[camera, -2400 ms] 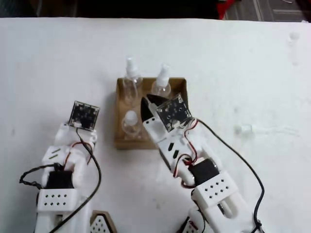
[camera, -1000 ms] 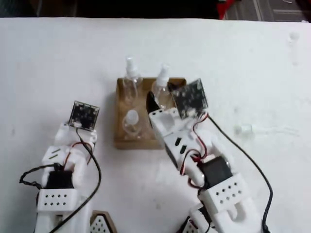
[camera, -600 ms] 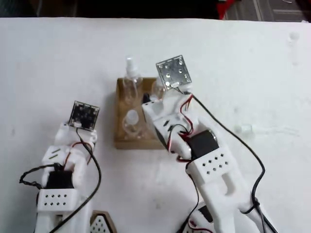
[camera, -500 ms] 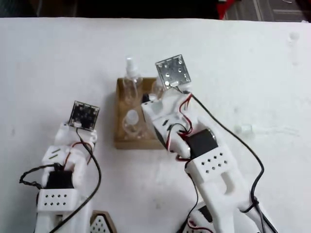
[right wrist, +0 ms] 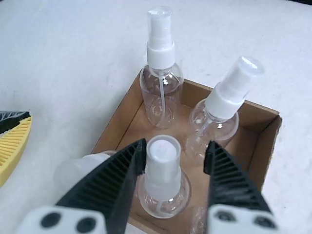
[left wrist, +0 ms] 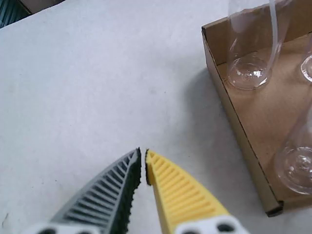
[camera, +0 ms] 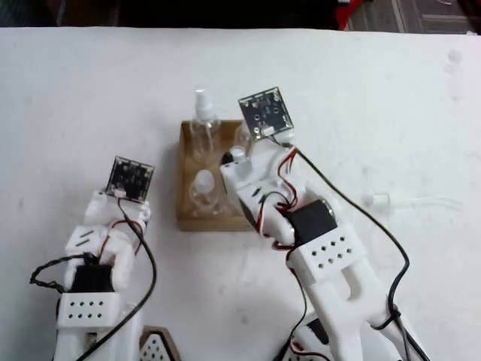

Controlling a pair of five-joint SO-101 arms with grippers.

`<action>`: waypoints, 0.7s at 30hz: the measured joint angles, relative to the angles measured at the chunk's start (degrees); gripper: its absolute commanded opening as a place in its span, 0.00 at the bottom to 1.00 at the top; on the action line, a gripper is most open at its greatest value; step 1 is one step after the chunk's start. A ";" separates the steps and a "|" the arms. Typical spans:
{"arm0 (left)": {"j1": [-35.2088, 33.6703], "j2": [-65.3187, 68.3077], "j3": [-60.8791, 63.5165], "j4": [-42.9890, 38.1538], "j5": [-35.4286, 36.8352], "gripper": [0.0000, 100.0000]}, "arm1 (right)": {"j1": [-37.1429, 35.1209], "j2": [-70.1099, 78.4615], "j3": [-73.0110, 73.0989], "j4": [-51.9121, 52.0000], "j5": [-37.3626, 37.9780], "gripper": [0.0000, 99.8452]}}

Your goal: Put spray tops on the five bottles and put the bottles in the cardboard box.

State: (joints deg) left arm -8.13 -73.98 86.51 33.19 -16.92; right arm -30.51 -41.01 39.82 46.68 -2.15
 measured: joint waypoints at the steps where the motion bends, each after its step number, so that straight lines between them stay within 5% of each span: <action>1: 0.00 0.00 0.00 0.00 0.00 0.03 | 0.00 0.00 0.00 0.00 0.79 0.08; 21: 0.00 0.00 0.00 0.00 0.00 0.03 | 0.00 0.09 2.64 -7.38 11.60 0.02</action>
State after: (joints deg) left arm -8.13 -73.98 86.51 33.19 -16.92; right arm -30.51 -40.92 42.46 39.30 9.45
